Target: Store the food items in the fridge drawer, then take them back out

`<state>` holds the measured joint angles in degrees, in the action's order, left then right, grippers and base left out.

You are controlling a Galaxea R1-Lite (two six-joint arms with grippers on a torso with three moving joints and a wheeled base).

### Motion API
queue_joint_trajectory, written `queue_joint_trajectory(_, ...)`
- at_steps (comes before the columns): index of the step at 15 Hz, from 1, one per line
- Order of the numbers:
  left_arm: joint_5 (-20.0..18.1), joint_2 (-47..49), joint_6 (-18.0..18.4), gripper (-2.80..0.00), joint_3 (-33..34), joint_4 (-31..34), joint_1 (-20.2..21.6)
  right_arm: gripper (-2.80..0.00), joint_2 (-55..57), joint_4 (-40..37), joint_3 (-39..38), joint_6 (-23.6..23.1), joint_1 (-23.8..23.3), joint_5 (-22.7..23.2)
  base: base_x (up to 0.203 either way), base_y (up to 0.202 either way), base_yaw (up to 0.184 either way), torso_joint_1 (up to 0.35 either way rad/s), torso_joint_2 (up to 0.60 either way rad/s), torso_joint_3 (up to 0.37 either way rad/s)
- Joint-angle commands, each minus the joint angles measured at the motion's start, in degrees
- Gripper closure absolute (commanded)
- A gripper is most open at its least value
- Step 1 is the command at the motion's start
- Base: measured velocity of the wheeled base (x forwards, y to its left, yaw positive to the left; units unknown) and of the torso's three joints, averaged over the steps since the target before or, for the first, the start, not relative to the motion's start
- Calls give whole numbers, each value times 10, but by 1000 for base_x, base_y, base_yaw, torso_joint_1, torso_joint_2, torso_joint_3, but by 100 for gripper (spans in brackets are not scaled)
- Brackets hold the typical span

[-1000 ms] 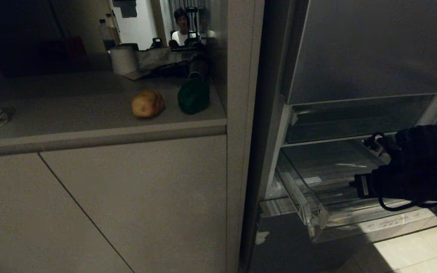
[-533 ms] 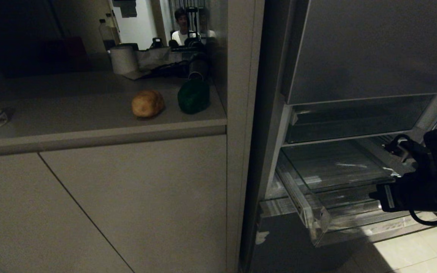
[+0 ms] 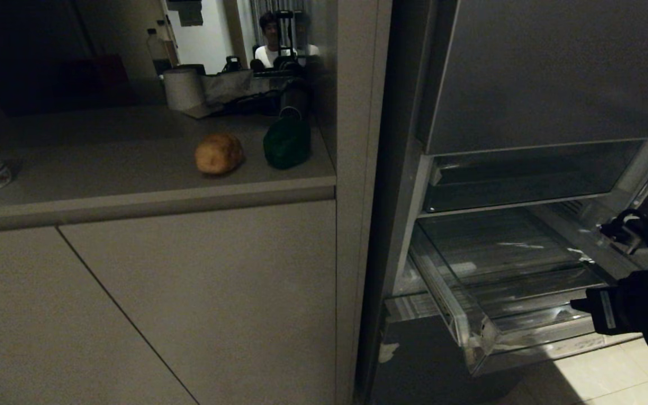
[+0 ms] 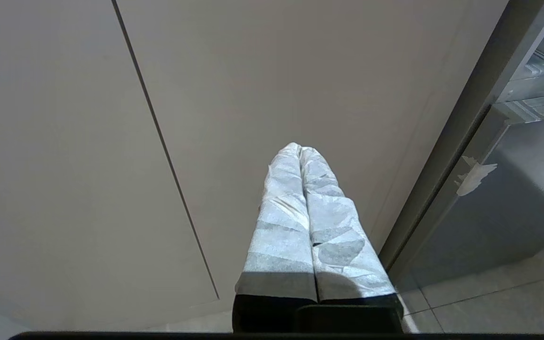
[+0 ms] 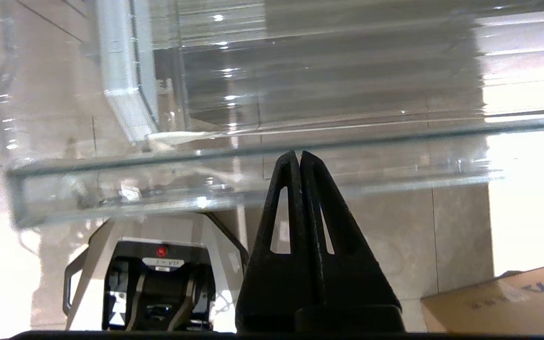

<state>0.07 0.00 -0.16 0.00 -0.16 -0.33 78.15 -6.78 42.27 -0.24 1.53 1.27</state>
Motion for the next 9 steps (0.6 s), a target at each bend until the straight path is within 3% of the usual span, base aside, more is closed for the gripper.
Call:
queue_joint_trajectory(1,0,1,0,0,0,0,0,0,-51,-1,-6,0,-7,0,0,0,0,0,0,0)
queue_joint_trajectory(5,0,1,0,0,0,0,0,0,-148,0,-22,1,-28,1,0,0,0,0,0,0)
queue_joint_trajectory(9,0,1,0,0,0,0,0,0,-323,1,-75,1,-31,1,0,0,0,0,0,0)
